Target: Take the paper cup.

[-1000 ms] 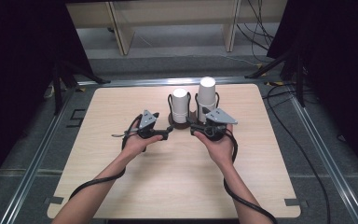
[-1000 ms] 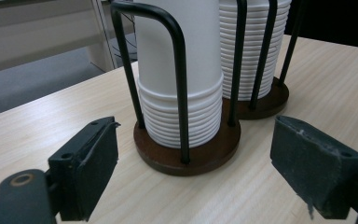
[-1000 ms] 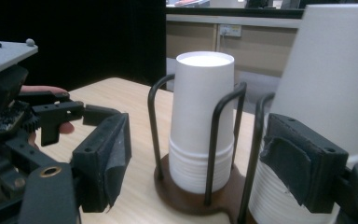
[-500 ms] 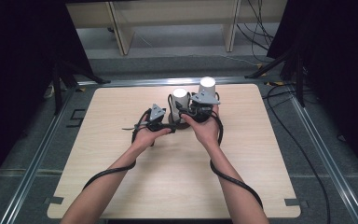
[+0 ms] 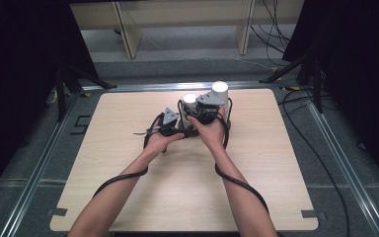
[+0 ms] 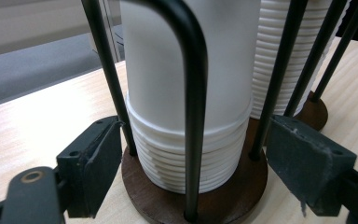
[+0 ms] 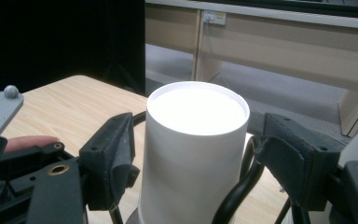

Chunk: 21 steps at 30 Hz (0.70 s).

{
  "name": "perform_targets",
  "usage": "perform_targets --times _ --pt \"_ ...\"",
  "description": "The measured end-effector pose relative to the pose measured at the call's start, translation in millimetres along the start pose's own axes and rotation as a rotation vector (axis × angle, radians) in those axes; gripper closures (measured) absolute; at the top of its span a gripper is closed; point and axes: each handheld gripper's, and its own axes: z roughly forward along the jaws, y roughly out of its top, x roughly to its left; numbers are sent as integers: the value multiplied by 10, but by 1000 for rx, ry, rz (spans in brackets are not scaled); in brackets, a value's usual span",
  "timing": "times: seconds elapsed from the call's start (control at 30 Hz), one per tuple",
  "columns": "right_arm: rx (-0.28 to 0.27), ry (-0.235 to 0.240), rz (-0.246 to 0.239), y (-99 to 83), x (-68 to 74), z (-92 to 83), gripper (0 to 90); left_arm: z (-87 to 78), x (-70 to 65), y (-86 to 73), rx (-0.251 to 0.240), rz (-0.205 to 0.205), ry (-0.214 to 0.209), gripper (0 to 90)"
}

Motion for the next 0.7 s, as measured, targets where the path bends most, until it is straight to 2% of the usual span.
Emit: perform_targets --times 0.03,0.07,0.1,0.23,0.3,0.47,0.5,0.53,0.7 --pt "5 -6 -5 9 5 8 277 0 0 0 0 0 0 184" --pt "15 -3 27 15 26 17 277 3 4 -4 5 2 1 185" --pt "10 -5 -14 26 7 34 283 21 2 -16 -4 -10 -1 186" --pt "16 -2 -3 46 38 69 296 26 1 -13 4 -12 4 193" --pt "4 -20 -10 57 43 104 308 32 2 -2 1 -13 3 199" --pt "8 -27 -6 62 54 131 312 56 5 0 0 -20 4 210" --pt "25 -27 25 56 70 134 317 63 5 -6 3 -20 5 213" --pt "16 -22 35 49 76 147 319 75 7 -11 -6 -25 1 214" --pt "14 -47 22 31 77 178 327 92 5 -15 -2 -28 7 225"
